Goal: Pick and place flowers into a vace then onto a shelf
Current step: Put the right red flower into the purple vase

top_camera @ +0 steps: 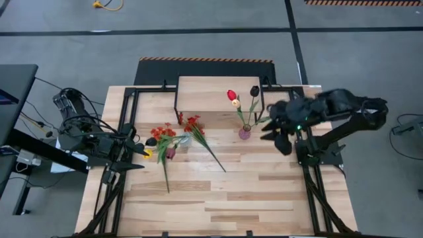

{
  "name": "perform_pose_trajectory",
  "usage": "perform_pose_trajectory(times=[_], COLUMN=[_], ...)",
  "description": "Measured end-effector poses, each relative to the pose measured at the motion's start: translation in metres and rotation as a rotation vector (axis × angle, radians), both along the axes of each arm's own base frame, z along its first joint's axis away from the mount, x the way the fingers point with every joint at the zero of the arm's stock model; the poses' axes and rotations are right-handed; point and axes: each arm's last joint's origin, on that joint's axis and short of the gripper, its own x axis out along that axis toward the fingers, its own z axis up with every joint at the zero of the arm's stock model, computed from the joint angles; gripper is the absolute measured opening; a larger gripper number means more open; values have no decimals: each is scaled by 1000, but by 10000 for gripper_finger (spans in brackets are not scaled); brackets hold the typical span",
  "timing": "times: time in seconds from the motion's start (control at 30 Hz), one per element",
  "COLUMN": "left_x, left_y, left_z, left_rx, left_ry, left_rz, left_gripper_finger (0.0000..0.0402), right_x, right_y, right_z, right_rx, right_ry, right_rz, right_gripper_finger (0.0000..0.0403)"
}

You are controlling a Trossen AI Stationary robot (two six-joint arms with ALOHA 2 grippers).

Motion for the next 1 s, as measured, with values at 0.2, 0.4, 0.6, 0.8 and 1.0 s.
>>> perform_pose_trajectory(times=[0.2,0.4,0.6,0.8,1.0], left_x=[-1,-1,-1,-1,-1], left_y=[-2,-3,-4,-4,-3], left_z=[0,-1,-1,-3,-3], left_rx=[-6,-2,-2,-14,-29], left_ry=[3,10,11,34,45], left_rz=[-59,-130,-131,-131,-131], left_gripper_finger=[164,164,164,164,164], right_x=[4,7,16,40,65], right_y=[38,89,143,187,209], right_z=[-14,-31,-62,-112,-162], right_rx=[55,5,-106,-244,-322], right_ry=[108,126,111,145,168], right_rz=[-73,-121,-184,-242,-355], right_gripper_finger=[144,143,133,123,114])
